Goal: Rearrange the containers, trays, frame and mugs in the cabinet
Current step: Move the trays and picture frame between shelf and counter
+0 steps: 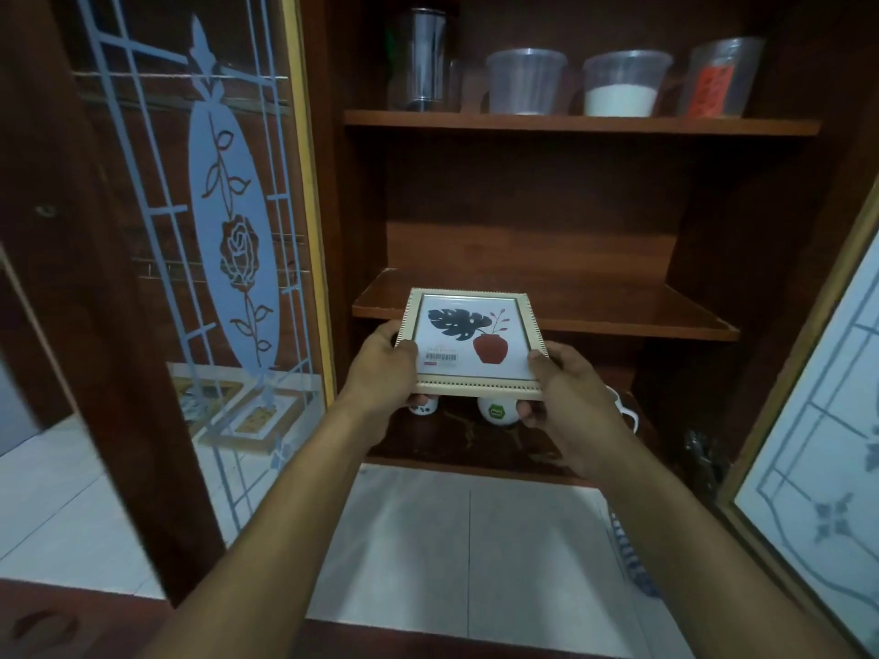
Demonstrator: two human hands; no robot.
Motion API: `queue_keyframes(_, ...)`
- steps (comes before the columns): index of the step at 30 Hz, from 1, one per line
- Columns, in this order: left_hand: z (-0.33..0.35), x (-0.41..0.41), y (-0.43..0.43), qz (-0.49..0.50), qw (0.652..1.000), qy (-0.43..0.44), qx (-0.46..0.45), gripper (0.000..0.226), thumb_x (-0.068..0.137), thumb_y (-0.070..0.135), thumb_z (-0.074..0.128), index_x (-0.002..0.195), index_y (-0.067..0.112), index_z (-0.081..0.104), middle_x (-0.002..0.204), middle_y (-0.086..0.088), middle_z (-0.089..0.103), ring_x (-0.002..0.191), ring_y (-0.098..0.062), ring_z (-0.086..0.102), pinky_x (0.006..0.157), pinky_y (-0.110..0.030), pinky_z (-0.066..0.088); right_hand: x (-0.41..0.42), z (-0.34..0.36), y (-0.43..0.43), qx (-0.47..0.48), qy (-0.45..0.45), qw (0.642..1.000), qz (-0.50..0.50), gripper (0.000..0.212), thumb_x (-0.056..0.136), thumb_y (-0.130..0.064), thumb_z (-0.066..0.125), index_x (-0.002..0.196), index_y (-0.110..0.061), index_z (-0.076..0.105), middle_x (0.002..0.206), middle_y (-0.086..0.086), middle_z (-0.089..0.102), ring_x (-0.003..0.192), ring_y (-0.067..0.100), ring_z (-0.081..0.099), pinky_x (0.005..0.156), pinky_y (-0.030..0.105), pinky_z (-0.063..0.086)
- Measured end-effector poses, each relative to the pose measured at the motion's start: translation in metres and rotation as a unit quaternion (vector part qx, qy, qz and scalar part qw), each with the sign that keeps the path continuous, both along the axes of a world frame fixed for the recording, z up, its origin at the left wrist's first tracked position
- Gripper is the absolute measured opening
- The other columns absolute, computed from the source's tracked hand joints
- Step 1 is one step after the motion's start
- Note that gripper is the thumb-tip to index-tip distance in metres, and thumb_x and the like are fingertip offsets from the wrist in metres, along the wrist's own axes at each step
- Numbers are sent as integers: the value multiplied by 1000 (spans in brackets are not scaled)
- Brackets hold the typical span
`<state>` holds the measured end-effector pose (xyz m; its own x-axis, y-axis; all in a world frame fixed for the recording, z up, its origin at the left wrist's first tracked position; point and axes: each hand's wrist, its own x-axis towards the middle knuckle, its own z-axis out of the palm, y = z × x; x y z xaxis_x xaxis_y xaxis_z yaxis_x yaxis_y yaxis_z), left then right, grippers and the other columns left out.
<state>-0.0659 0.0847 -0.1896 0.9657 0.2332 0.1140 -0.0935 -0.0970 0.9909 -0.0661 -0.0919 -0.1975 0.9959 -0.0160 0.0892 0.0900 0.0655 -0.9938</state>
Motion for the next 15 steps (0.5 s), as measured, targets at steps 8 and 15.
queue_keyframes(8, -10, -31, 16, -19, 1000, 23, 6, 31, 103, 23, 39, 133, 28, 47, 101, 0, 68, 76, -15, 69, 49, -20, 49, -40, -11, 18, 0, 5, 999, -36, 15, 104, -21, 41, 110, -23, 54, 93, 14, 65, 51, 13, 45, 46, 26, 39)
queue_keyframes(15, -17, -65, 27, -36, 999, 10, 18, 27, 104, 22, 38, 127, 31, 47, 101, 4, 66, 80, -14, 68, 53, -22, 51, -76, -23, 30, 27, 0, 998, -59, 22, 103, -19, 44, 123, -19, 54, 90, 5, 66, 58, 15, 48, 50, 27, 42)
